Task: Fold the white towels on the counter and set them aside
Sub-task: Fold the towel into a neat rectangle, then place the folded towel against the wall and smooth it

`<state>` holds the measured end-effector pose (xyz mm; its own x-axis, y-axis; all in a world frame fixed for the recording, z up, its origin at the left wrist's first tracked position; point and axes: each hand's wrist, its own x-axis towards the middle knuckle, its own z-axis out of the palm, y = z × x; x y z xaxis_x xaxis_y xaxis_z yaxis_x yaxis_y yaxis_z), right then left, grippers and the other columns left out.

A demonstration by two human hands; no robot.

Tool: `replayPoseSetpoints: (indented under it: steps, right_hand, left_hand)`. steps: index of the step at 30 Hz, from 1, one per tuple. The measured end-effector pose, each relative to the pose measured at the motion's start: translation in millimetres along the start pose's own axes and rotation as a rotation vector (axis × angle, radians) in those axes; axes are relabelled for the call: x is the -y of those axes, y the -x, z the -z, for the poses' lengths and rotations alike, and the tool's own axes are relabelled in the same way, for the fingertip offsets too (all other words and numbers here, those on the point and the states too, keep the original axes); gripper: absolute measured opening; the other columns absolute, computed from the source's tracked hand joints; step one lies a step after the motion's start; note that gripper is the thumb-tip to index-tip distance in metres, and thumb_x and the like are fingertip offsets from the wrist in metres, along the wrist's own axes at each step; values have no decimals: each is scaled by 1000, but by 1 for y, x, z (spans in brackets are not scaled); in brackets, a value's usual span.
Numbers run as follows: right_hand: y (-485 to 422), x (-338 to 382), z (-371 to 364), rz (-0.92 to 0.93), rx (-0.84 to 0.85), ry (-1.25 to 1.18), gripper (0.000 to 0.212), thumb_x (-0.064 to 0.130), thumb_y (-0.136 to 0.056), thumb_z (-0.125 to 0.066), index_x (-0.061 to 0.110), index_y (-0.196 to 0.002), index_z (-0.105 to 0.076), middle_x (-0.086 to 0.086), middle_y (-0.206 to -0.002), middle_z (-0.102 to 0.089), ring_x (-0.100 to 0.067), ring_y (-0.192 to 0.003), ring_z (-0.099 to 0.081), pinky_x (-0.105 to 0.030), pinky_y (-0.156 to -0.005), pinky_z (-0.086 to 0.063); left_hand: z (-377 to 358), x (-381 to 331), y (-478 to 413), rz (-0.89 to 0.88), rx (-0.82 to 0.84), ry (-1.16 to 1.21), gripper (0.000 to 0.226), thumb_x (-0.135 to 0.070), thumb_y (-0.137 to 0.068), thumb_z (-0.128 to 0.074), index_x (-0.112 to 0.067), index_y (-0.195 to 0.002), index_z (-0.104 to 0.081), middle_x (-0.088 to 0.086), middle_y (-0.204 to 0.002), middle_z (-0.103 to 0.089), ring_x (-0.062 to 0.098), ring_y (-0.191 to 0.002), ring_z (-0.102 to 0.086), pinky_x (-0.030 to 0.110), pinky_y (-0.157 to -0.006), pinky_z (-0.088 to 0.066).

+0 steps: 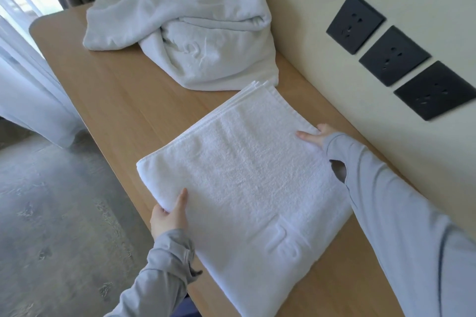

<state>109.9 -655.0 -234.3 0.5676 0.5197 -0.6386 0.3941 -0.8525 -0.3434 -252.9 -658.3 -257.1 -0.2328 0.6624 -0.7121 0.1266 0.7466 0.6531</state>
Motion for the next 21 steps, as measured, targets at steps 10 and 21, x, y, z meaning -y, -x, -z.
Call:
replayPoseSetpoints:
  steps: [10, 21]
  right_hand:
    - [91, -57, 17, -49, -192, -123, 78, 58, -76, -63, 5, -132, -45, -11, -133, -52, -27, -113, -52, -32, -88, -39]
    - [239, -201, -51, -488, -602, -638, 51, 53, -74, -68, 7, -97, -62, -11, -93, -67, -29, -84, -64, -39, -77, -52]
  left_hand:
    - [-11, -41, 23, -597, 118, -251, 44, -57, -71, -54, -14, -81, -50, 13, -87, -56, 29, -76, -56, 38, -68, -45]
    - [-156, -100, 51, -802, 625, -808, 28, -50, -77, -66, -22, -79, -62, -6, -70, -57, 17, -68, -53, 26, -56, -36]
